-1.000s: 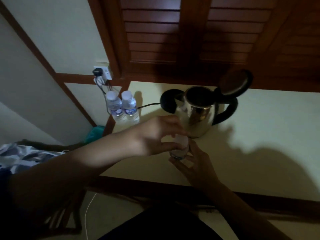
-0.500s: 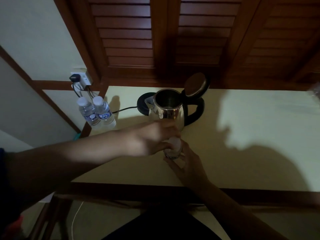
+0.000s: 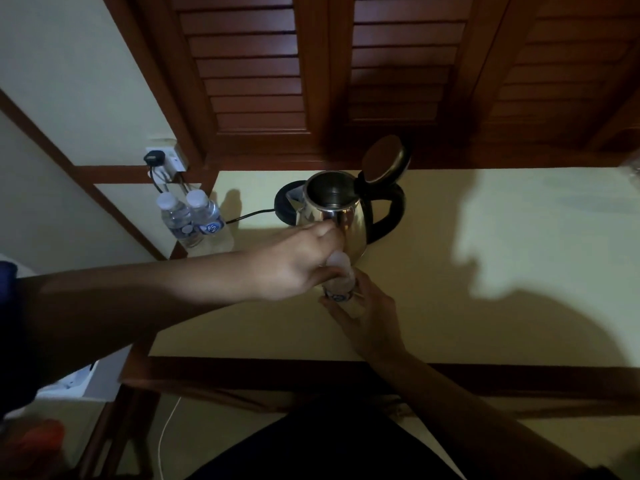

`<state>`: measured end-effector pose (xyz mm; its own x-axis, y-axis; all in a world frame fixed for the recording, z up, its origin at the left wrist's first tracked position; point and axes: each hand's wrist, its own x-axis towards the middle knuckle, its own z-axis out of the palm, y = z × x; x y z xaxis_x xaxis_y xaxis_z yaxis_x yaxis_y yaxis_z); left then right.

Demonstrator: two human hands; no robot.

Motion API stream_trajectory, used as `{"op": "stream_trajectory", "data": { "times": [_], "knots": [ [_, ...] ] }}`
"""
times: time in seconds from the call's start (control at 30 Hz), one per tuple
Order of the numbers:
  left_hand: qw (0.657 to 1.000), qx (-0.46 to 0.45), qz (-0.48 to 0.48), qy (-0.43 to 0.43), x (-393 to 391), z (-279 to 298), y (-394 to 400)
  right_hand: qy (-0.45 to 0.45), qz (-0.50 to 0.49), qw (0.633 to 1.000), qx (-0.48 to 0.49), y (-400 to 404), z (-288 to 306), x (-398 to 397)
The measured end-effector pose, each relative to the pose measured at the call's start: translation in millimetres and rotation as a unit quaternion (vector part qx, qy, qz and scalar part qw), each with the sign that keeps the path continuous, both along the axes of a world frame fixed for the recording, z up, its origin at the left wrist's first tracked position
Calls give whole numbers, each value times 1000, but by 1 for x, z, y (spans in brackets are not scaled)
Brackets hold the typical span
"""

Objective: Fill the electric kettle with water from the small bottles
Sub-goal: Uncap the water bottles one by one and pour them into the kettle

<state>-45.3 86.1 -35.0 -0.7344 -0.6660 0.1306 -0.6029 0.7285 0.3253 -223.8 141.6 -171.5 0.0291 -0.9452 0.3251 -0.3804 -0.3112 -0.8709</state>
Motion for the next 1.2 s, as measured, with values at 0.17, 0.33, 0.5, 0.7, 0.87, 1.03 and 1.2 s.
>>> {"op": "stream_trajectory", "data": {
  "times": [0.17,0.33,0.5,0.7,0.87,1.03,1.2],
  "knots": [
    [964,-155,84,-198,-22,8,16,-12,28,999,-8,-2,2,-1],
    [929,-109,182,-303,-35,21,16,-3,31,999,-10,-4,0,-3],
    [994,59,14,-87,5,30,-2,11,50,999,-10,-8,5,-9],
    [994,34,-40,-95,7,34,-14,21,69,997,26,-12,6,-14],
    [966,-128,45,-222,-12,22,-4,-17,87,996,23,-11,4,-17],
    [986,37,161,9,-12,15,9,-20,86,996,12,-12,1,-20],
    [948,94,300,43,17,-43,42,5,66,997,28,-11,3,-34]
  ]
}}
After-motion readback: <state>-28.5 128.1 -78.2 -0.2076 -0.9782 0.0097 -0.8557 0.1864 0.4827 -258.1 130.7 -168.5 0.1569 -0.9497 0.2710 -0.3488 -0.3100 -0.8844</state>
